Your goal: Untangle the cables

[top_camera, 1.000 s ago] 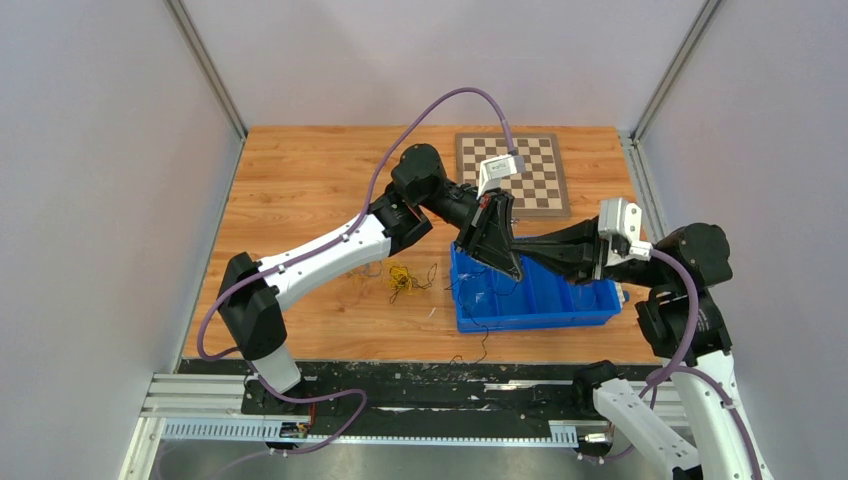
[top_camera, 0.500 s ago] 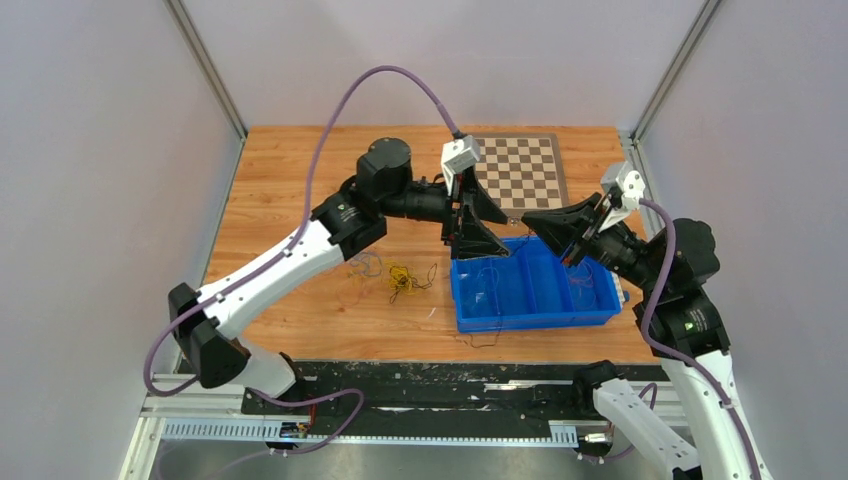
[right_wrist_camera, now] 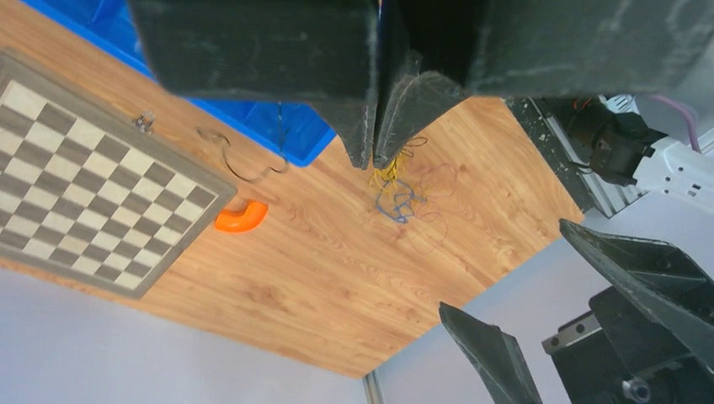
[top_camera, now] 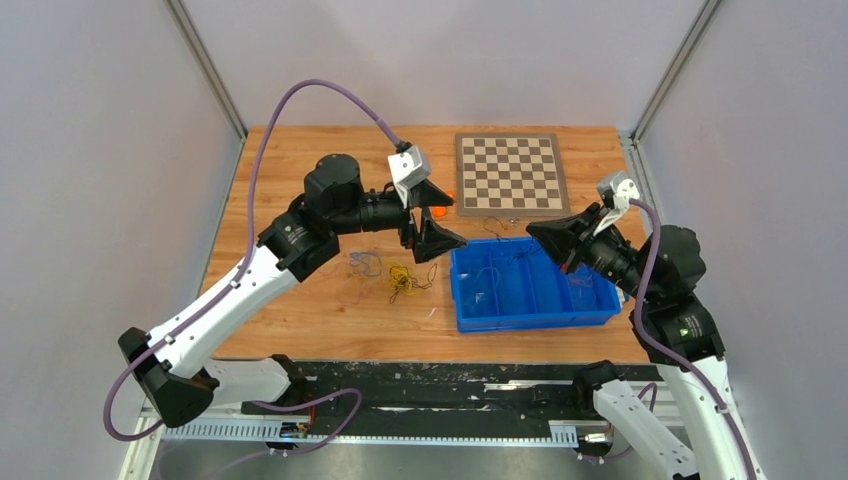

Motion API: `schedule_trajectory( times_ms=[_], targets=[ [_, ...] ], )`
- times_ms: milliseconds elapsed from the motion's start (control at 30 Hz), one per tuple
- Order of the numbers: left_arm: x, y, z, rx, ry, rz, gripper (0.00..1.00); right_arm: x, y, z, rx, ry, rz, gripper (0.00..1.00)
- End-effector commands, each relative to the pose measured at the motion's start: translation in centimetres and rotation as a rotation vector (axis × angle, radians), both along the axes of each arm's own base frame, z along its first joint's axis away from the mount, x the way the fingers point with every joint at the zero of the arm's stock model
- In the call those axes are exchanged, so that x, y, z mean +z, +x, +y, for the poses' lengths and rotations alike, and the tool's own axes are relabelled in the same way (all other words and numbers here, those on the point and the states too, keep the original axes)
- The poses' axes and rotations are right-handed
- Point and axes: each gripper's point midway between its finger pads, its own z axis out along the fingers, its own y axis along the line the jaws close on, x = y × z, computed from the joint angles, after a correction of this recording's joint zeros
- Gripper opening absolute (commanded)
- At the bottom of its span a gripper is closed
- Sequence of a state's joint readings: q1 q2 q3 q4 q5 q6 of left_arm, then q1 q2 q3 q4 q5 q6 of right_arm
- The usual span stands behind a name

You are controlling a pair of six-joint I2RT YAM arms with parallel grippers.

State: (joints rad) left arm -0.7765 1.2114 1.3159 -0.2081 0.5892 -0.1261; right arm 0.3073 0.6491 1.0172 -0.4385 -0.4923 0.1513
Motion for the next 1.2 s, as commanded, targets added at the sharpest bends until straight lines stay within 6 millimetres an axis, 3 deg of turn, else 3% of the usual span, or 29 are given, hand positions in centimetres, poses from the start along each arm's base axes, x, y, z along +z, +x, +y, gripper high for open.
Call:
schedule_trajectory(
  times_ms=[0,167,333,467,667,767,1033,1167],
  targets=[
    [-0.6,-2.1,0.3,-0.108,0.024,-0.042,1.0,-0.7,-0.4,0.1,0.002,0.026,0.048,0.0],
    [-3.3,-2.6,-1.9,-0.154,0.009,-0.003,1.0,-1.2,0.6,-0.5,-0.067,0.055,0.075,0.0],
    [-3.8,-2.0,-6.0,-0.164,-0.054,-0.062,1.0,-1.9,0.7,-0.2,-0.067,0.093,0.118,0.0],
    [-4.6,-0.9,-7.7,-0.158,-0.05,-0.03,1.0,-2.1,1.0,-0.9,-0.119,0.102,0.122,0.0],
    [-4.6,-0.2,-7.7,-0.128,-0.064,-0.068,1.0,-1.4,0.8,-1.7,-0.164,0.135,0.113,0.0],
    [-5.7,-0.6,-7.6,-0.153,-0.038,-0.055,1.0,0.1,0.7,-1.6,-0.16,0.157,0.093,0.0],
    [-7.1,-0.6,-7.9,-0.178,-0.011,-0.048,1.0,5.1,1.6,-4.0,-0.289,0.151,-0.05,0.0],
    [-8.8,0.5,-9.1,-0.17,0.038,0.009,0.96,4.6,2.3,-5.2,-0.371,0.146,-0.03,0.0]
  ],
)
